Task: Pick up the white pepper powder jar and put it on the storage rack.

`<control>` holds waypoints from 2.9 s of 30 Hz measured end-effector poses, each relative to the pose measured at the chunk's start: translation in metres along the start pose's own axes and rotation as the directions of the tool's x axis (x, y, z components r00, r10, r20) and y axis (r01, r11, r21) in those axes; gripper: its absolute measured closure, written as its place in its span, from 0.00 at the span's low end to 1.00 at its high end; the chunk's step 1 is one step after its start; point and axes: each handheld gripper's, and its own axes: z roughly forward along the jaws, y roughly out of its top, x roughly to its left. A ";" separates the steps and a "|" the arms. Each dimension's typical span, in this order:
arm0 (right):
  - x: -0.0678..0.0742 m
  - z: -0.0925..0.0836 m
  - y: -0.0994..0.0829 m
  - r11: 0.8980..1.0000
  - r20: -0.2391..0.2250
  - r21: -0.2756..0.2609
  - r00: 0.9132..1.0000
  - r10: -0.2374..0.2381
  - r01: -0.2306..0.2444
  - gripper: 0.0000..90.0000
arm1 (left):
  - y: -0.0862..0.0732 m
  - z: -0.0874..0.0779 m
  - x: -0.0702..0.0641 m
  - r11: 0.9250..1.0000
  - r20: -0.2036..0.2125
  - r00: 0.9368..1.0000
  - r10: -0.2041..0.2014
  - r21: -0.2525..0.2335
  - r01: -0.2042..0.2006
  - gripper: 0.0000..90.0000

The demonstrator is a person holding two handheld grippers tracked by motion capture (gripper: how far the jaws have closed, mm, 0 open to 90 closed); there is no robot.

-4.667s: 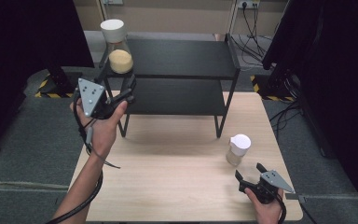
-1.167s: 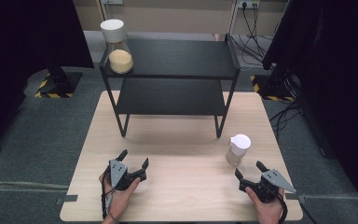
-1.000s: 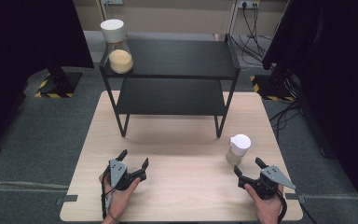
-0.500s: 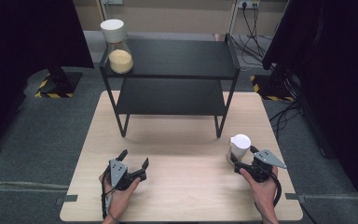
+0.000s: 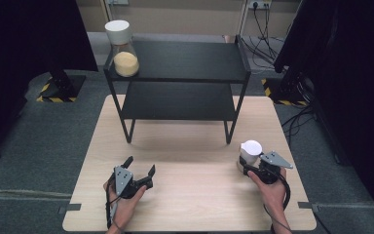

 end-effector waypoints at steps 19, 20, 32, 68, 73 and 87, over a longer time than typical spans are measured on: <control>0.020 -0.013 -0.014 0.993 0.007 -0.119 1.000 -0.017 0.017 0.34 | 0.001 0.000 0.000 1.000 -0.002 1.000 -0.007 0.004 0.007 0.11; 0.022 -0.015 -0.014 0.991 0.006 -0.132 1.000 -0.015 0.016 0.34 | 0.001 0.000 0.000 1.000 -0.002 1.000 -0.007 0.004 0.007 0.11; 0.035 -0.028 -0.009 0.978 -0.001 -0.208 1.000 -0.031 0.030 0.34 | 0.001 0.001 0.001 1.000 0.001 1.000 -0.005 0.006 0.005 0.11; 0.049 -0.048 0.042 0.922 0.016 -0.380 0.998 -0.069 0.070 0.34 | 0.000 0.000 0.001 1.000 -0.002 1.000 -0.010 -0.001 0.010 0.11; 0.050 -0.048 0.049 0.914 0.019 -0.399 0.997 -0.068 0.070 0.34 | 0.000 0.000 0.001 1.000 -0.002 1.000 -0.008 -0.001 0.008 0.11; 0.055 -0.047 0.069 0.896 0.020 -0.438 0.997 -0.074 0.075 0.34 | 0.000 0.000 0.001 1.000 -0.001 1.000 -0.010 -0.002 0.010 0.11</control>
